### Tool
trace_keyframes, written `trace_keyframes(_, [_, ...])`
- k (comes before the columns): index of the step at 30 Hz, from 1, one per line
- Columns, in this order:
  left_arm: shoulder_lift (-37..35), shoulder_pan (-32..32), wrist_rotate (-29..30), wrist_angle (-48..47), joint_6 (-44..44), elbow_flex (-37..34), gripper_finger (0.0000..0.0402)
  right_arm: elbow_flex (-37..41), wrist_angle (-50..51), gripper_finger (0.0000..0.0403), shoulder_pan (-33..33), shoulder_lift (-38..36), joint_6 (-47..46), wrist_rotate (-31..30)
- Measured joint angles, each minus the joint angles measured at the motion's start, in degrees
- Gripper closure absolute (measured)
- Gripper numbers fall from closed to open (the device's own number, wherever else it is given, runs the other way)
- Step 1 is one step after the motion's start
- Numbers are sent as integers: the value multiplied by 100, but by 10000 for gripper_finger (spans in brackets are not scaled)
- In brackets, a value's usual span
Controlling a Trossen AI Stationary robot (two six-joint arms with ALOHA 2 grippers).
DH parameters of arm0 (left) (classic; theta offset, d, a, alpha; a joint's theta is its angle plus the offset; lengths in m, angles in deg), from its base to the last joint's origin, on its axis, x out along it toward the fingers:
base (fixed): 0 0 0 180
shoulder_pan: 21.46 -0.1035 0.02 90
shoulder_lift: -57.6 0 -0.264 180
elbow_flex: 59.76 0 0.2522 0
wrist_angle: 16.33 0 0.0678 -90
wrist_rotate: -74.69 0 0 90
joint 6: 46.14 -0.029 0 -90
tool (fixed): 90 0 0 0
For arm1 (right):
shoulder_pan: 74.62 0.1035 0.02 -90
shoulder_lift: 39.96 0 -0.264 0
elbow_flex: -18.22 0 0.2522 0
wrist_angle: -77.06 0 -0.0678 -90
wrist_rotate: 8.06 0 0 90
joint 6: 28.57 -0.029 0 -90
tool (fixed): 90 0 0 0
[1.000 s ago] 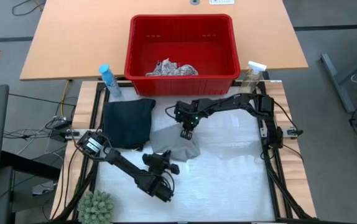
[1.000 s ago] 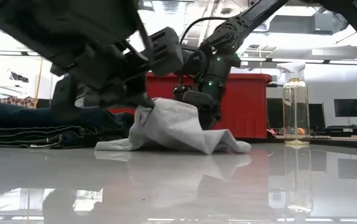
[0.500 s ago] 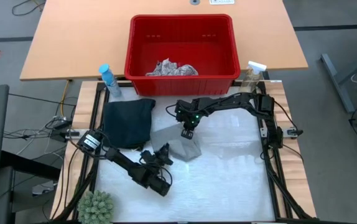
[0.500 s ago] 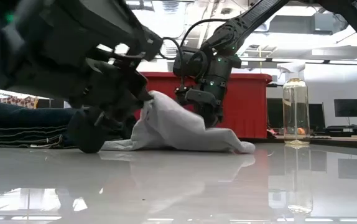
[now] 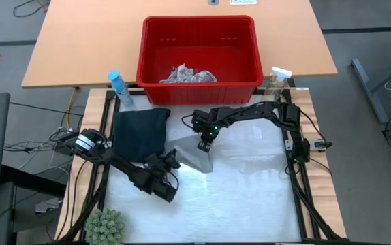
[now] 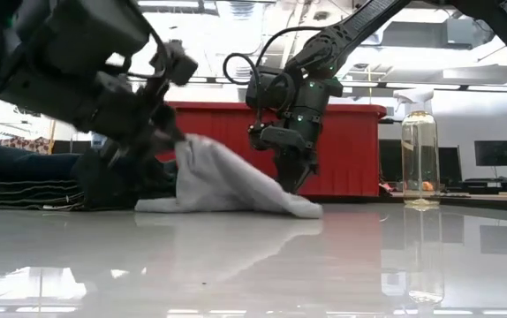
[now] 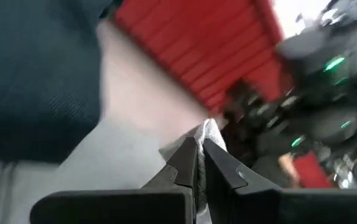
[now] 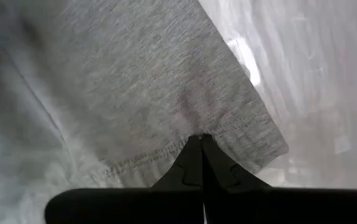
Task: Fold Laundry from Bin
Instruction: Fold the gray shorts
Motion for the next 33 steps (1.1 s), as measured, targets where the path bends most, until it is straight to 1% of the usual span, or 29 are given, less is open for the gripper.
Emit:
trace_keyframes(2, [37,-50,-546,-23,82,-103,401,0,19,389,17,0,-66,4])
trace_keyframes(3, [74,-66,-685,-14,67,-111,401,-1,40,389,20,0,-103,7])
trace_keyframes(8, [101,-102,-919,-311,28,-136,401,-2,86,383,52,-2,-263,8])
trace_keyframes(13, [101,-124,-1416,-583,-5,-123,401,-2,90,384,52,-2,-380,8])
trace_keyframes(15, [104,-125,-1501,-663,-122,-116,401,-2,90,375,52,-2,-459,14])
trace_keyframes(19, [101,-157,-1730,-835,32,-117,401,-1,116,356,67,-10,-482,32])
trace_keyframes(23, [107,-150,-1797,-873,-89,-119,401,26,57,350,61,-299,-307,-3])
trace_keyframes(28, [105,-150,-1878,-940,76,-122,401,70,120,348,-59,-945,-145,-419])
trace_keyframes(31, [64,-150,-1799,-879,81,-121,401,26,174,344,-135,-1324,-17,-435])
trace_keyframes(33, [-38,-123,-1720,-819,-120,-65,401,40,297,337,-103,-1454,27,-356])
